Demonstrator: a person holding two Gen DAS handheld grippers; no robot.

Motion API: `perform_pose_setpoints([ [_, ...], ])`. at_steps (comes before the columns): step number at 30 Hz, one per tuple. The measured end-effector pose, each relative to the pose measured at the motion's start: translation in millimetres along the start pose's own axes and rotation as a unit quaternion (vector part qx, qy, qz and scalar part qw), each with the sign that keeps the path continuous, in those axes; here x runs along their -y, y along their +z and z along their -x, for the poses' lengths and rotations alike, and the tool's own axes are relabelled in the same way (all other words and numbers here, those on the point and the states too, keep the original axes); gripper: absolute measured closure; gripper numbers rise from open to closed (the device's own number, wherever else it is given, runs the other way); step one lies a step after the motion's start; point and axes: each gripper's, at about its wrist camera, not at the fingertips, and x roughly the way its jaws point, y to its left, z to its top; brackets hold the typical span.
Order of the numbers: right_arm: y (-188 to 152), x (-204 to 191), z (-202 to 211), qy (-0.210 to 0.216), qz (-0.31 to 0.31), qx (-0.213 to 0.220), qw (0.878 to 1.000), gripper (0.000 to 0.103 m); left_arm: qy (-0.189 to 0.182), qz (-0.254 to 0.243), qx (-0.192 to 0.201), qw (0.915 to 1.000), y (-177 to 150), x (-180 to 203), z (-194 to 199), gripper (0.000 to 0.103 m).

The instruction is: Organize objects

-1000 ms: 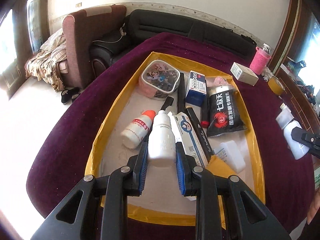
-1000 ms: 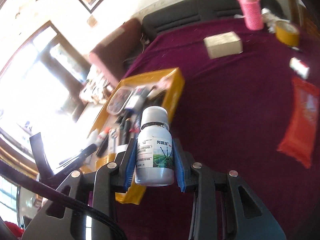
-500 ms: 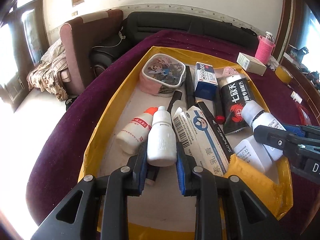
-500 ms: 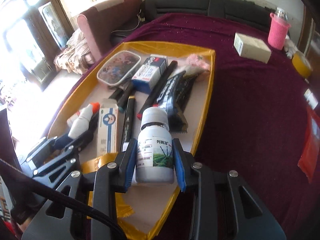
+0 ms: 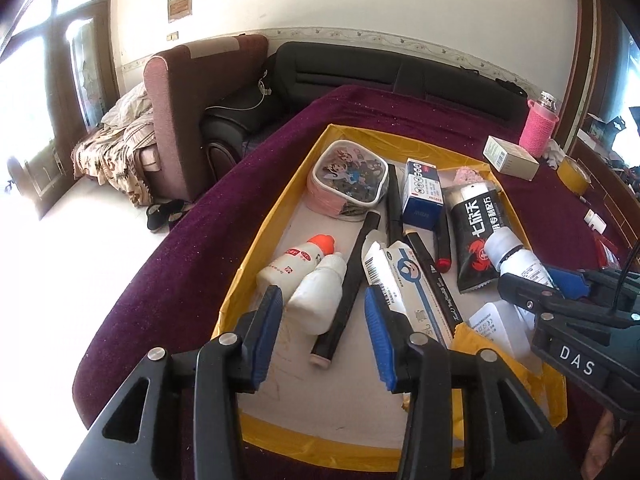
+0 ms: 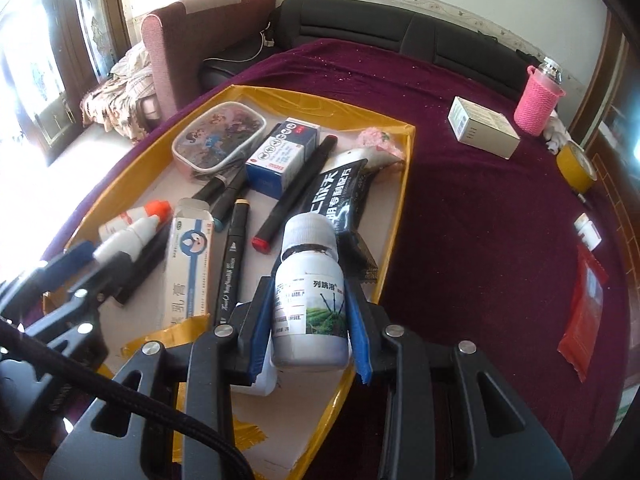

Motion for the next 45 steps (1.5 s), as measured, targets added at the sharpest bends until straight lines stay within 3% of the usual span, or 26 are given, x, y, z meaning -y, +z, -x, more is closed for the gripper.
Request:
perform_pose_setpoints([
  [6, -1.6, -3.1, -6.8, 0.011, -0.001, -0.013, 1.000, 0.071, 0.000, 0.006, 0.007, 1.0000, 2.6, -5.7, 5.7, 0.066],
  [21, -1.7, -10.1, -26.7, -0.010, 0.017, -0.037, 0.999, 0.070, 0.008, 0.020, 0.013, 0.9997, 2.8, -17.3, 15.0, 0.065],
  [24, -1.5, -5.6, -22.8, 0.007, 0.003, -0.039, 0.999, 0.070, 0.011, 0.016, 0.015, 0.9997, 2.6, -14.9, 18.4, 0.063],
  [27, 0.4, 0.2, -9.5, 0.032, -0.013, -0.022, 0.999, 0.070, 0.016, 0.011, 0.021, 0.9996, 3.0, -10.4, 23.5, 0.056],
  [36, -0.4, 6.1, 39.4, 0.048, -0.004, 0.045, 0.998, 0.061, 0.022, -0.014, 0.028, 0.9993, 3.1, 13.5, 39.2, 0.056],
  [41, -9.7, 19.8, 52.8, 0.046, -0.011, 0.060, 0.997, 0.060, 0.028, -0.033, 0.036, 0.9984, 2.1, 32.9, 52.1, 0.056],
  [45, -20.9, 40.5, 58.8, 0.048, -0.029, 0.063, 0.996, 0.060, 0.036, -0.048, 0.052, 0.9968, 1.8, 54.0, 65.1, 0.048],
])
